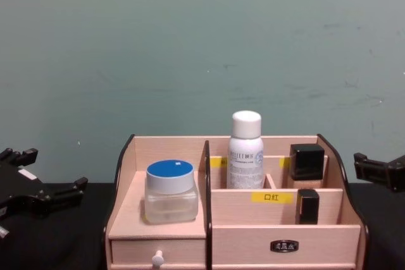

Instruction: Pick up the facial cleanser and watermelon frost from the table and place them into the tiered storage box.

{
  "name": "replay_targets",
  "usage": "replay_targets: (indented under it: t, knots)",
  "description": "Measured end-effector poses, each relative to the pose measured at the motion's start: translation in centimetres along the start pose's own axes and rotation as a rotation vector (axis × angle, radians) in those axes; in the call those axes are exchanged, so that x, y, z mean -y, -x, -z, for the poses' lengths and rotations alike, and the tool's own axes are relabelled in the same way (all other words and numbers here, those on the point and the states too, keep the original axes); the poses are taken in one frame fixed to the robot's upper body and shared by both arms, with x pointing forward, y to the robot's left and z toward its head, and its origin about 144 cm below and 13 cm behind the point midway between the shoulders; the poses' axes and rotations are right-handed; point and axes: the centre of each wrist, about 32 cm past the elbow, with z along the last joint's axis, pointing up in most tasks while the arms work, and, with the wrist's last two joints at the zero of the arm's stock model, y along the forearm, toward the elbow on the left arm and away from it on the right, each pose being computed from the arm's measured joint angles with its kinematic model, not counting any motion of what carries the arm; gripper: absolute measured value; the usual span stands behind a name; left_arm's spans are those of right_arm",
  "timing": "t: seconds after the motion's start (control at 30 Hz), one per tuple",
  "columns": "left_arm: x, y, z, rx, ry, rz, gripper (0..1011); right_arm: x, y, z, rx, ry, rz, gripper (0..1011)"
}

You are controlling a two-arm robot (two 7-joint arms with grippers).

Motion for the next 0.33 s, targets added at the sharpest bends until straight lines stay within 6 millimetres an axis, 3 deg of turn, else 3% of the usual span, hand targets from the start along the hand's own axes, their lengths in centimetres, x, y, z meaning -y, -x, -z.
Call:
replay_targets:
  t: [0.33]
  knots:
    - [0.00,0.00,0.00,0.000,0.000,0.000,1001,0.00,0.00,0.00,0.000,0.000,0.000,1000]
